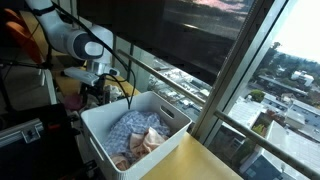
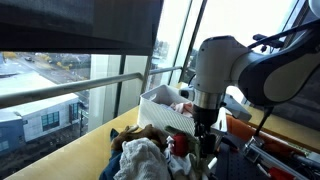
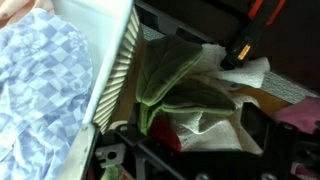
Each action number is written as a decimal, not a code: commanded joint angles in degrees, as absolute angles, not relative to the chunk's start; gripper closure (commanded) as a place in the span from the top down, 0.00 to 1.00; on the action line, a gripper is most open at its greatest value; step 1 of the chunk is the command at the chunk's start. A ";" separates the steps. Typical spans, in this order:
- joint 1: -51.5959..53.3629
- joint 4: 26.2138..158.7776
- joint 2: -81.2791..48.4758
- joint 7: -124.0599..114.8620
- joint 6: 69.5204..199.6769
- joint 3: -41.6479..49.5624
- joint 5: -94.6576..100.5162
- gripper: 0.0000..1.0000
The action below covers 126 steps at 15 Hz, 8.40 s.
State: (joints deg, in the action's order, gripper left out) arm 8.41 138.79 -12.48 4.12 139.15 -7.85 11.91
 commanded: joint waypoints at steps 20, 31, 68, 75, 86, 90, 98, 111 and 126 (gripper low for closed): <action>14.88 139.18 -23.57 13.19 139.95 -8.35 32.20 1.00; 15.35 131.11 -28.80 20.30 134.29 -8.90 40.30 1.00; 3.51 115.45 8.95 26.41 111.48 -3.22 22.03 0.05; -1.72 108.02 4.02 28.61 110.91 3.18 22.09 0.05; -3.93 107.94 -1.13 28.67 109.25 4.23 16.56 0.58; -2.86 111.17 2.31 27.74 110.10 3.13 16.24 0.88; 6.16 126.37 9.77 27.31 114.77 -4.39 10.62 1.00; 9.88 121.73 -2.62 41.04 129.43 -5.95 0.47 1.00; 12.25 105.89 -37.98 29.39 138.99 -10.36 8.14 1.00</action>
